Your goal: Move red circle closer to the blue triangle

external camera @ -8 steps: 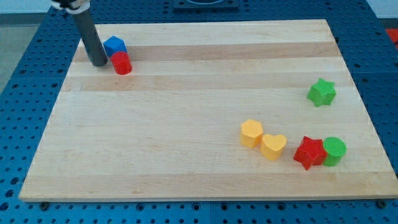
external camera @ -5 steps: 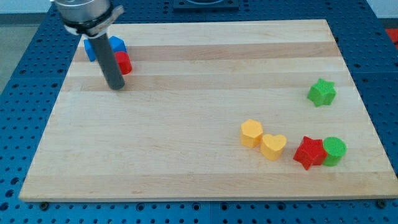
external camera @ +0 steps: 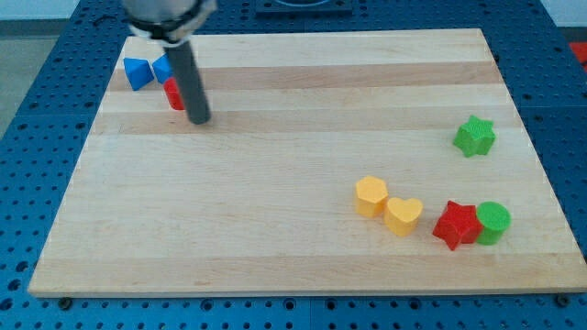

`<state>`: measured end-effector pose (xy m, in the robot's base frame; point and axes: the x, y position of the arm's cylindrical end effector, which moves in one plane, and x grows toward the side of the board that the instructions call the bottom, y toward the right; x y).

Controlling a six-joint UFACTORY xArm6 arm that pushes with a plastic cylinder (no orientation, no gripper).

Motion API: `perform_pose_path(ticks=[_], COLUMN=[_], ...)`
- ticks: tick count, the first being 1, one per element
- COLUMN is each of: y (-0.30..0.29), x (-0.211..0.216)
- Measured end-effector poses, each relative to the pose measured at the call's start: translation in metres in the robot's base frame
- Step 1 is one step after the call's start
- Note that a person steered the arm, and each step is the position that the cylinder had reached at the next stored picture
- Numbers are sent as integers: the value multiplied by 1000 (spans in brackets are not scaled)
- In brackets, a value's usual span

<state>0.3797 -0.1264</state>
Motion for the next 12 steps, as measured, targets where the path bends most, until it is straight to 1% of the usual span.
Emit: perform_pose_path(ticks=[1,2,3,5,6,8,9,10,11,12], y=[38,40,16,-12,-40,-68,-86,-93,-93,-87], x=[0,-4,-20,-19,-26,-34,-50,-63,-65,-56])
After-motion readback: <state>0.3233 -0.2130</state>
